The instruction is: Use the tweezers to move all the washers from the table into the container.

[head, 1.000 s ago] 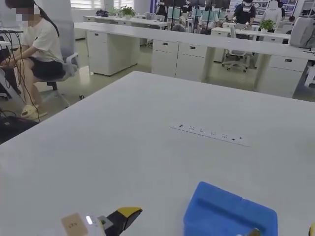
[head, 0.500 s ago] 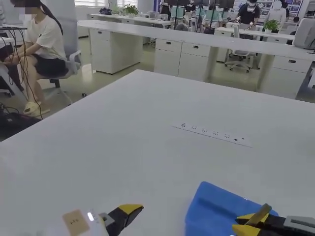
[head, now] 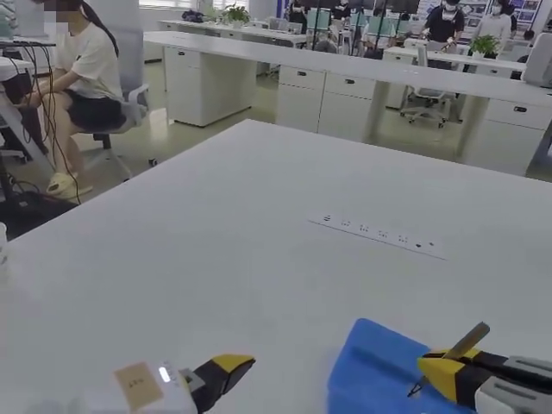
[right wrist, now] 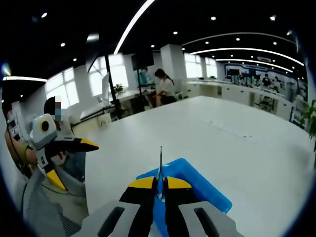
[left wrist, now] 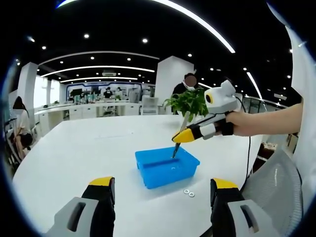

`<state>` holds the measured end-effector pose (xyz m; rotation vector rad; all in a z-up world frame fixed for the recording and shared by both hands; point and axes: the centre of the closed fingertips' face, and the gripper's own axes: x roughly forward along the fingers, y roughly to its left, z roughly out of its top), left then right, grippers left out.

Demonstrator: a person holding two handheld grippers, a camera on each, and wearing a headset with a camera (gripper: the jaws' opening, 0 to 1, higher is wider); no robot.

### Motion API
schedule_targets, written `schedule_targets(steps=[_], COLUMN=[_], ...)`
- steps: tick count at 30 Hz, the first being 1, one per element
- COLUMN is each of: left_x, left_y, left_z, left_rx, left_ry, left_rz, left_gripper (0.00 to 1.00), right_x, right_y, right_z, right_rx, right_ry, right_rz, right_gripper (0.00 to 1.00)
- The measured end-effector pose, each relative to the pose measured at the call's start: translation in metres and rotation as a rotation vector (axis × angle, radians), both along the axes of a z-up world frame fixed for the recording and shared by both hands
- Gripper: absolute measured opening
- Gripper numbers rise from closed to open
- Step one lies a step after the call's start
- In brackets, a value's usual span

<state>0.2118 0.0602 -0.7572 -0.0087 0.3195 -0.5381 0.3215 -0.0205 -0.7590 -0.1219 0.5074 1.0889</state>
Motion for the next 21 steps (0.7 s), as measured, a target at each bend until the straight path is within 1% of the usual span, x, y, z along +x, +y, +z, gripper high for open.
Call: schedule_targets(steps=[1,3,5,6,7,9,13,21], left_x=[0.0,0.0,0.0,0.0,0.0,0.0,0.0,-0.001], left_y=[0.0,0.0,0.0,0.0,0.0,0.0,0.0,-0.001], left_z=[0.0,0.0,0.0,0.0,-0.001,0.0,-0.001,-0.002], left_rx=[-0.001,0.001,-0.001,0.0,0.001,0.0,0.001,0.006], left_ry=[0.0,0.0,-0.001,0.0,0.002,0.0,0.003,0.006], left_rz=[0.0,0.0,0.0,0.0,0.0,-0.001,-0.002,-0.007], left_gripper=[0.8,0.8,0.8,0.8,0.8,0.8,0.8,0.8], right_x=[0.002,0.005,0.008,0.009,0.01,0.011,0.015,0.02], right_y=[0.0,-0.001,-0.002,-0.002,-0.003,-0.003,-0.004,-0.005], right_z=[-0.002,-0.005,-0.01,-0.013,-0.017,-0.02,-0.029,-0.042], right_rx=[0.011,0.02,0.007,0.002,0.002,0.005,-0.006,-0.016], right_ry=[0.027,0.048,0.052,0.061,0.079,0.093,0.115,0.15], right_rz=[-0.015,-0.027,-0.032,-0.034,-0.043,-0.047,-0.054,-0.076], right_gripper=[0.03,0.03,0.03,0.03,0.03,0.03,0.03,0.03])
